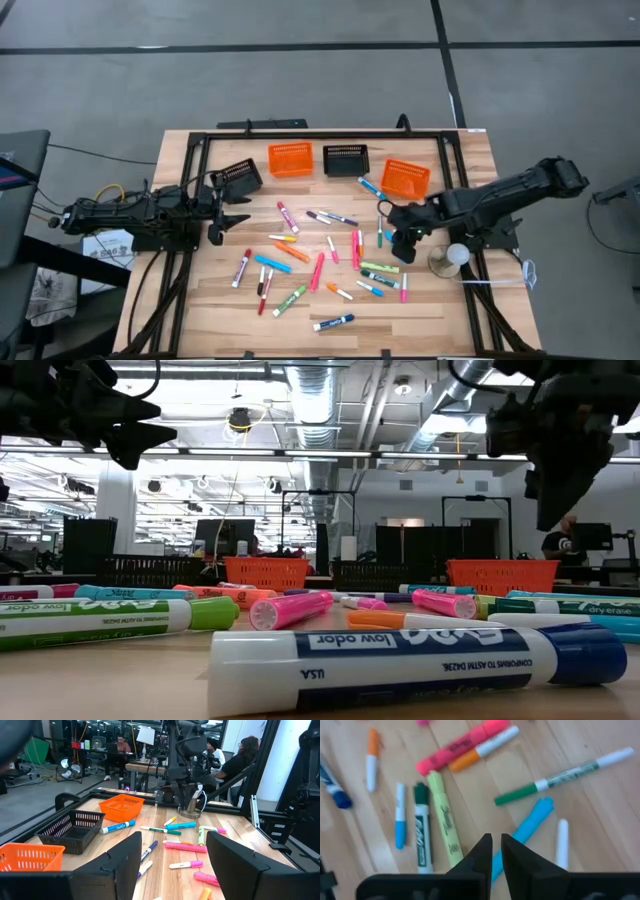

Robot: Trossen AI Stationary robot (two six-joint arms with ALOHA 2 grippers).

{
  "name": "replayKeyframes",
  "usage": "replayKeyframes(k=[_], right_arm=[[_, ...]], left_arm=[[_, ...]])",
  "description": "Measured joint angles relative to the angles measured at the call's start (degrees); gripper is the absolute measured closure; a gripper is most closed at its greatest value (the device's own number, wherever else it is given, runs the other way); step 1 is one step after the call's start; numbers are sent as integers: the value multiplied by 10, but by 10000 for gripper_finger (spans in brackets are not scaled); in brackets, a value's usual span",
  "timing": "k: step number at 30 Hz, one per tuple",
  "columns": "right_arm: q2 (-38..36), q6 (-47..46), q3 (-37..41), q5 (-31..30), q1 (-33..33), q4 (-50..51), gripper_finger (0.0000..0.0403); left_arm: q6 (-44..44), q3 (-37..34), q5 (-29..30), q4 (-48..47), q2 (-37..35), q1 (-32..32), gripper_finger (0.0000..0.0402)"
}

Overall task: Pick & Place Markers
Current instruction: Put the right blue marker into the right orange bin

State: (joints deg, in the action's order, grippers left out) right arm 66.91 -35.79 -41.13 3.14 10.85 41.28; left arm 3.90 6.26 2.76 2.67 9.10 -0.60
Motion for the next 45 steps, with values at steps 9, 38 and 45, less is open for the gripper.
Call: replayKeyframes(k=[9,38,45], right_arm=[[70,-73,-43,21,-1,51,349],[112,-238,-13,17,-1,34,182],[112,-238,-13,14,-1,18,182]], left_arm=[[0,0,0,0,0,0,179],[0,0,0,0,0,0,179],[0,0,0,0,0,0,179]])
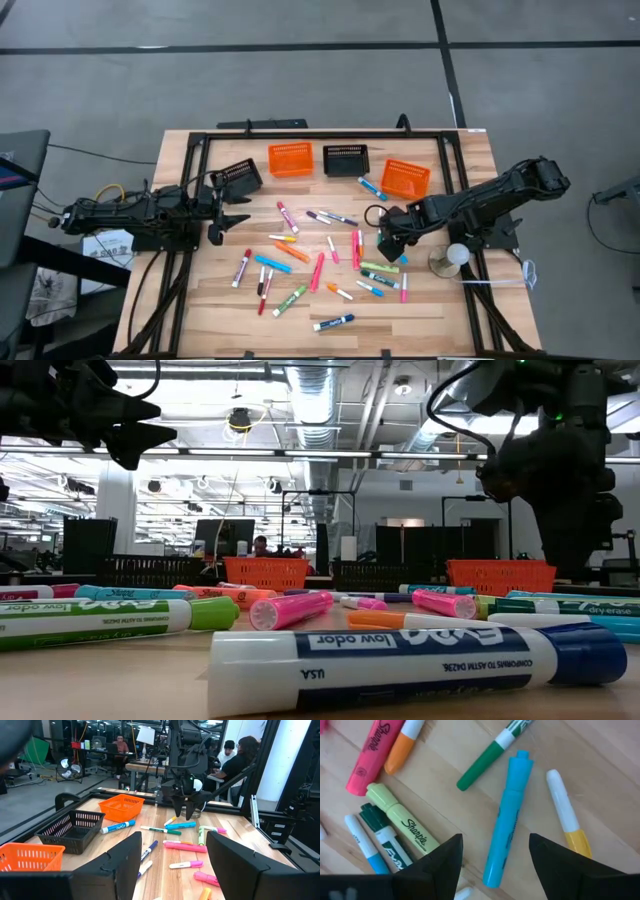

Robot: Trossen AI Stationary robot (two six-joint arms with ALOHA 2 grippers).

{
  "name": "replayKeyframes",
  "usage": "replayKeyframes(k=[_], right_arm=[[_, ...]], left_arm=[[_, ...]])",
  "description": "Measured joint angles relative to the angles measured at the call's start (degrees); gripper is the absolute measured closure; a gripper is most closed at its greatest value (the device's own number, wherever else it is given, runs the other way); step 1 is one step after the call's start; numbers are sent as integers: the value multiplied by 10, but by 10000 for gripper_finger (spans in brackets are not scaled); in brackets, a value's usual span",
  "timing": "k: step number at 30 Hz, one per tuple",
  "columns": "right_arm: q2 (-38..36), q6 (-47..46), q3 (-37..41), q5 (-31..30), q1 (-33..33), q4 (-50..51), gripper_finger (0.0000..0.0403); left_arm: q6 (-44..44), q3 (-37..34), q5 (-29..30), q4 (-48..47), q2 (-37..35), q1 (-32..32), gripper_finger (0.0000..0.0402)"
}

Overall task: Pick & Place Markers
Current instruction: Put the right blue marker into the right orange bin

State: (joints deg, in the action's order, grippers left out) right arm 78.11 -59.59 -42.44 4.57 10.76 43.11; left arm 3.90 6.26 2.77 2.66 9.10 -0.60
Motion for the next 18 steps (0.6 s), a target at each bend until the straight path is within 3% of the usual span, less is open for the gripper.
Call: replayKeyframes(k=[18], right_arm=[[132,0,-3,-2,1,-37,198]], left_arm=[[0,0,0,4,0,0,179]])
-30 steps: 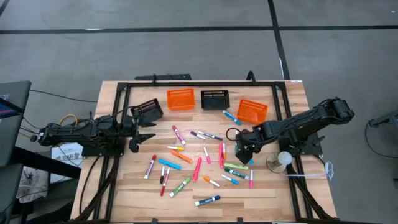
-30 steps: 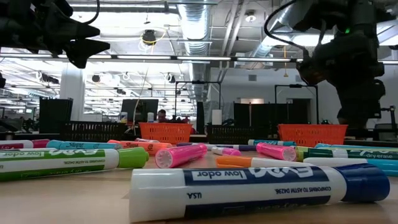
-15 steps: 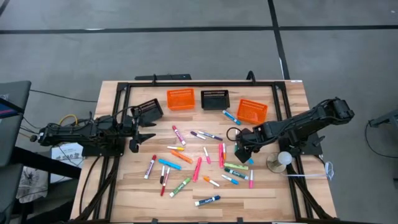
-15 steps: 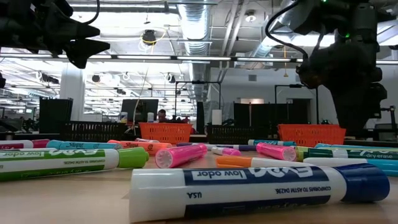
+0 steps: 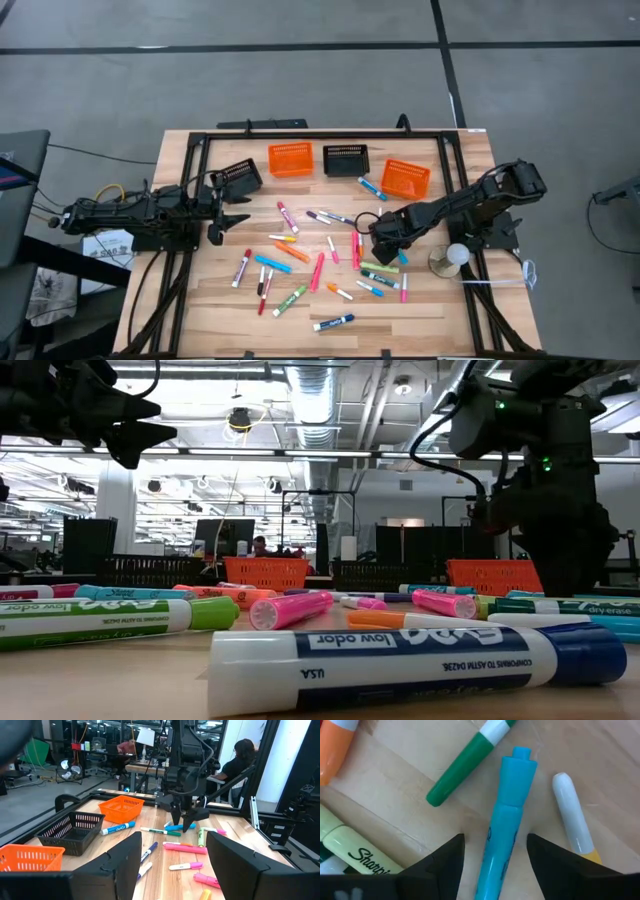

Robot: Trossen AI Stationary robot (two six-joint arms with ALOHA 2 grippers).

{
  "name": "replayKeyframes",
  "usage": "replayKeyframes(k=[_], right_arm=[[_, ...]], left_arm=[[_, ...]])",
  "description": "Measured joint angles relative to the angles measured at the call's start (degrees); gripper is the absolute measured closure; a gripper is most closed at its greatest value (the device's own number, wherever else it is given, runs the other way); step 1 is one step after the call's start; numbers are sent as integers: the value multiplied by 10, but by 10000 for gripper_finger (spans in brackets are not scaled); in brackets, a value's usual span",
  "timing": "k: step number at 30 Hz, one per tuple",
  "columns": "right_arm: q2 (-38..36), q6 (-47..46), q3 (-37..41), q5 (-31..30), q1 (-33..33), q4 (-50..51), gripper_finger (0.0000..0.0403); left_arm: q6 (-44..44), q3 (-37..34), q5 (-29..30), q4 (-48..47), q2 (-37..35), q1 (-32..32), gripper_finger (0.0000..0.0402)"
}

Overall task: Pick & Place Markers
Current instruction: Put the right blue marker into the right orange bin

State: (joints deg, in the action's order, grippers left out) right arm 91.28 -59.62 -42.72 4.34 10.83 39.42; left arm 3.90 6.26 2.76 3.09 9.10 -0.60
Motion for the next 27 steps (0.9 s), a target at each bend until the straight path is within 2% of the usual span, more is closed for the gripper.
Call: replayKeyframes(k=[6,19,27], right_arm=[[-14,-7,3,-9,0,-1,221],[-28,-19,5,-14,-1,1,331],[-28,-19,3,15,-1,-5,337]], left_arm=[[0,0,0,2,0,0,179],[0,0,0,9,0,0,179],[0,0,0,9,0,0,179]])
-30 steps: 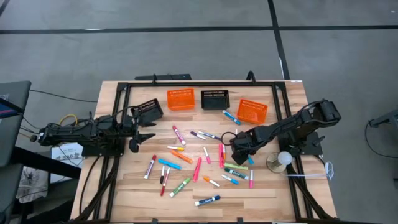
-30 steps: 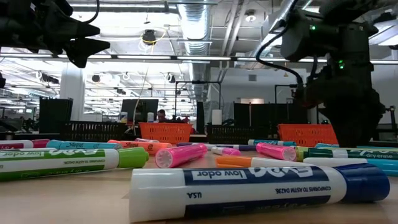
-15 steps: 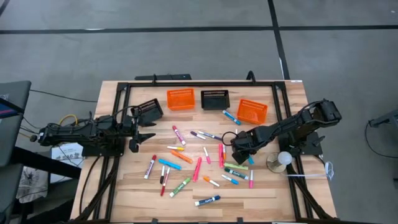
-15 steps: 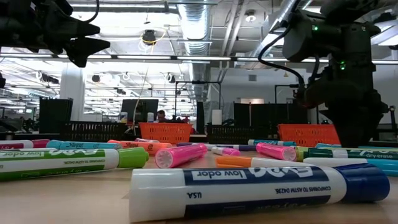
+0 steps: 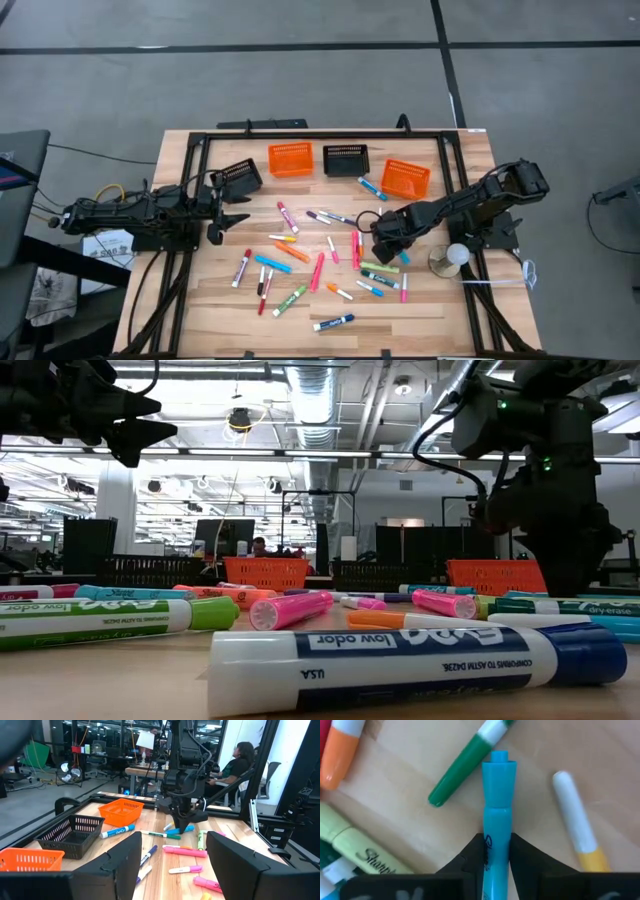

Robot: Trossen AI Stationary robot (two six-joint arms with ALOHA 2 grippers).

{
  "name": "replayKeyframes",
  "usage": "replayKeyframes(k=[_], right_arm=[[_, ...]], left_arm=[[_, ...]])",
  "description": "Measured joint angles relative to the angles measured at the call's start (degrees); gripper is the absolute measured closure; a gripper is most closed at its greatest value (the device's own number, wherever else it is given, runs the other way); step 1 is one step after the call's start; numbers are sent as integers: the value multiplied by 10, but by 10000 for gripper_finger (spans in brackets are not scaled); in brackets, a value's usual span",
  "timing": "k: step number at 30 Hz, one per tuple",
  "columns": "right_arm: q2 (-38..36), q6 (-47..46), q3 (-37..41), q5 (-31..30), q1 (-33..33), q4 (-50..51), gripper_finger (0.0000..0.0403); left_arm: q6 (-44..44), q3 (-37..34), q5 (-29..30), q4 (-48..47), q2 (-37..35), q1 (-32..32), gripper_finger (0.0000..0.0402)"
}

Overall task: Pick & Place Markers
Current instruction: Put the right blue marker into the right orange bin

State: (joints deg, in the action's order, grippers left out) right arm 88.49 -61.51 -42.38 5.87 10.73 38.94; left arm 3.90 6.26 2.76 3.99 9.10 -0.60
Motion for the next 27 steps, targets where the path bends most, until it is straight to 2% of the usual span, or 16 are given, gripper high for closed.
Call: replayKeyframes(k=[4,10,16,20,24,27], right_arm=[[0,0,-6,29,0,2,338],[0,33,-47,33,-4,39,340],[0,98,-127,32,-18,207,340],[-11,173,-185,30,-29,299,340],[-53,241,-217,32,-47,292,340],[-99,274,-225,33,-63,244,340]], left_arm=[[0,0,0,2,0,0,179],[0,0,0,4,0,0,179],[0,0,0,4,0,0,179],[0,0,0,6,0,0,179],[0,0,0,9,0,0,179],[0,0,0,10,0,0,179]])
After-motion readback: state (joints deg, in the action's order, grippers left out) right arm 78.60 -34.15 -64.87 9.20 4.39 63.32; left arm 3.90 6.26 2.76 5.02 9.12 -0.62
